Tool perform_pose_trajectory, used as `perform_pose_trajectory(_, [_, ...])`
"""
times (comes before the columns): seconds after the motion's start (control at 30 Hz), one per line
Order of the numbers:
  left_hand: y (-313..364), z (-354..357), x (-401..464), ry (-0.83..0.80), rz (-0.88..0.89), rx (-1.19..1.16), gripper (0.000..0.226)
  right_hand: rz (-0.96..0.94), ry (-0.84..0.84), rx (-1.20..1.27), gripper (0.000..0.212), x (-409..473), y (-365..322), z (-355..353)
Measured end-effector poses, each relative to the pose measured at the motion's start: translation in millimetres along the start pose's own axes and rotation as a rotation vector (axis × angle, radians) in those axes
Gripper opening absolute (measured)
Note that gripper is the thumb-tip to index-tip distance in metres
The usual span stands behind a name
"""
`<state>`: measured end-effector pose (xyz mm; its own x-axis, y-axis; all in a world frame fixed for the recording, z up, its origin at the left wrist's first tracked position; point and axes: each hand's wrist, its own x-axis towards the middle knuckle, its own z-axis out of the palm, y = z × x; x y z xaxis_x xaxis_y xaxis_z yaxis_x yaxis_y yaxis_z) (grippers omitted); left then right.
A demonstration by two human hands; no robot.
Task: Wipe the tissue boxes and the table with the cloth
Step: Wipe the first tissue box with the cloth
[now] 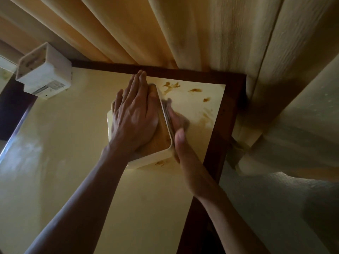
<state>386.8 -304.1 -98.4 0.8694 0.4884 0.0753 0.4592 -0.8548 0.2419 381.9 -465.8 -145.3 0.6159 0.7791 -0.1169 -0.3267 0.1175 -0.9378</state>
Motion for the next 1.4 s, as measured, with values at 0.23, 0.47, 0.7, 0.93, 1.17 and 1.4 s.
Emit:
perform_pose_trajectory(0.23, [-1, 1, 1, -0.052, -0.009, -0.016, 0.067, 0.06, -0.059, 0.017, 0.066, 73, -30, -11])
perform_pose_trajectory(0.47, [-5, 0, 3, -0.055, 0.017, -0.026, 0.07, 0.011, -0.079, 0.04, 0.063, 57, -32, -10])
perform_pose_trajectory(0.7, [-1, -1, 1, -0.048, -0.01, -0.008, 0.062, -0.005, -0.068, 0.022, 0.093, -27, 0, -2])
perform_pose_trajectory(0.93, [1, -1, 2, -0.044, -0.024, -0.014, 0.062, -0.047, 0.025, 0.019, 0.098, -17, 7, 7])
perform_pose_trajectory(1.17, [0, 0, 2, -0.04, -0.026, -0.022, 0.061, -0.017, -0.063, 0.059, 0.067, 63, -28, -10])
perform_pose_trajectory(1.4, [0, 0, 2, -0.041, -0.029, -0.018, 0.062, -0.019, -0.059, 0.022, 0.071, 67, -33, -12])
